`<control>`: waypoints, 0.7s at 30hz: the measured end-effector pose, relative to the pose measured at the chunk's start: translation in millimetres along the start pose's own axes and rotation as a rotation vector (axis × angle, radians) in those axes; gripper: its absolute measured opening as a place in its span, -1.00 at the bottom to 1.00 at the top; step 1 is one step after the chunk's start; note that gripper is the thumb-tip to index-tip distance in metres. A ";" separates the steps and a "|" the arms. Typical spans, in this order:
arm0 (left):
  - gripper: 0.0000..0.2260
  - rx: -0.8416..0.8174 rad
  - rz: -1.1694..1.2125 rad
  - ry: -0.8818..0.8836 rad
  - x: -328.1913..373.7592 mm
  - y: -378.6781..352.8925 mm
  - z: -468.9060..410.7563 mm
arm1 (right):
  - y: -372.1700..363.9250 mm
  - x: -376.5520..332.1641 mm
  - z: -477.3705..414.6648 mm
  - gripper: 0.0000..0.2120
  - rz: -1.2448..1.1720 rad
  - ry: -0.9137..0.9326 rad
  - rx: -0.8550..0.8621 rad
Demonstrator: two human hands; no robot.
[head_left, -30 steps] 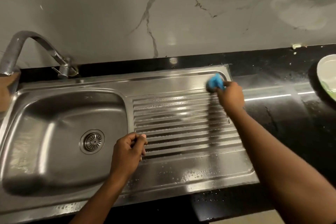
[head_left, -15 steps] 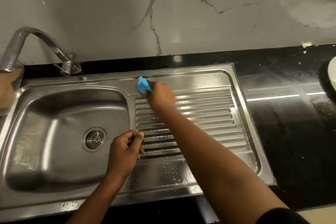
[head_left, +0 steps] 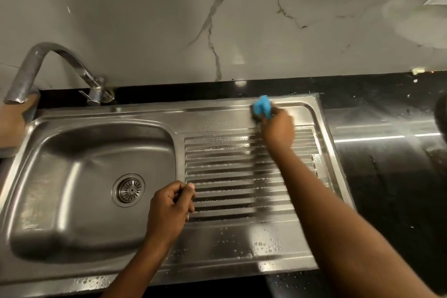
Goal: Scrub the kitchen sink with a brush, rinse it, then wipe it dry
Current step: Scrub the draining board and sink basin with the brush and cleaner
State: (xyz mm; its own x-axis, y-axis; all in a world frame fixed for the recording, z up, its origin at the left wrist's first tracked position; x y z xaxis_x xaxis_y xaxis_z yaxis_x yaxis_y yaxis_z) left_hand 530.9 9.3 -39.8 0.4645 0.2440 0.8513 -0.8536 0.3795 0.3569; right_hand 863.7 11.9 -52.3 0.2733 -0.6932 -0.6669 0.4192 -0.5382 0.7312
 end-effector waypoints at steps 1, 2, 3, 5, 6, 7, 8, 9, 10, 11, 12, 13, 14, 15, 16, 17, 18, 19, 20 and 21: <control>-0.75 0.005 -0.006 -0.001 0.9 0.4 0.1 | -22.6 -18.7 15.4 -0.82 -0.025 0.043 -0.054; -0.75 0.011 -0.007 -0.002 2.0 0.6 0.0 | -45.7 -37.8 30.1 -0.81 -0.045 0.101 -0.117; -0.75 0.019 -0.003 -0.001 3.0 0.8 0.0 | -68.0 -56.6 44.3 -0.78 -0.040 0.170 -0.183; -0.75 0.032 0.010 0.008 5.4 0.2 0.5 | -98.1 -88.7 65.2 -0.68 0.030 0.296 -0.282; -0.75 0.037 0.019 0.009 7.0 0.0 0.9 | -104.6 -98.6 69.4 -0.62 0.071 0.348 -0.312; -0.75 0.042 0.028 0.008 8.0 0.1 1.4 | -106.3 -101.9 68.2 -0.57 0.120 0.396 -0.324; -0.75 0.044 0.037 0.006 8.3 0.5 2.0 | -101.4 -100.3 63.2 -0.53 0.177 0.450 -0.306; -0.75 0.042 0.043 0.004 8.3 0.3 2.9 | -92.3 -93.0 54.2 -0.51 0.238 0.496 -0.269; -0.75 0.038 0.047 0.004 7.7 -0.3 4.0 | -79.9 -80.8 42.0 -0.49 0.292 0.517 -0.227; -0.75 0.036 0.046 0.008 6.5 -1.2 4.5 | -65.4 -65.6 28.4 -0.47 0.341 0.512 -0.180; -0.75 0.035 0.043 0.015 4.3 -2.1 4.8 | -50.1 -46.1 14.0 -0.46 0.387 0.490 -0.136; -0.74 0.032 0.039 0.018 2.1 -3.1 4.7 | -32.7 -27.1 1.5 -0.47 0.403 0.461 -0.091; -0.74 0.026 0.038 0.015 0.9 -4.3 4.5 | -14.3 -7.8 -10.5 -0.48 0.394 0.415 -0.046; -0.74 0.019 0.039 0.010 0.5 -5.6 4.7 | 5.9 12.5 -22.7 -0.50 0.373 0.353 0.002; -0.74 0.014 0.040 0.004 0.4 -6.7 4.9 | 26.9 31.4 -33.7 -0.54 0.346 0.287 0.061; -0.73 0.012 0.040 -0.001 0.6 -7.5 5.1 | 45.7 47.8 -44.3 -0.57 0.324 0.228 0.119; -0.73 0.011 0.042 -0.006 1.1 -8.3 5.3 | 61.6 61.1 -53.0 -0.58 0.313 0.167 0.168; -0.73 0.008 0.044 -0.010 1.7 -9.3 5.6 | 73.0 68.7 -58.6 -0.57 0.304 0.113 0.202; -0.73 0.003 0.046 -0.012 2.4 -10.4 5.7 | 77.5 70.8 -60.5 -0.56 0.295 0.075 0.220; -0.73 -0.001 0.049 -0.014 3.0 -11.5 5.8 | 77.4 67.0 -58.1 -0.56 0.276 0.051 0.232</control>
State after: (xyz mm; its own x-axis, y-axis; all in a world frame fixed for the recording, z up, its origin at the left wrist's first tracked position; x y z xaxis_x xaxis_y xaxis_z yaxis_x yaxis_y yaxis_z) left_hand 540.8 0.5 -39.2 0.4190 0.2499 0.8729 -0.8748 0.3687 0.3143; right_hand 964.7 -48.4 -48.7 0.3944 -0.8056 -0.4421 0.1178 -0.4328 0.8937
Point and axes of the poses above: each hand's wrist, its own z-axis away from the middle knuckle, its own y-axis out of the back of the hand, x = y × z, the point moved 5 cm from there along -z, towards the middle knuckle, and after that the axes turned 4 degrees about x, right-handed, at the moved point
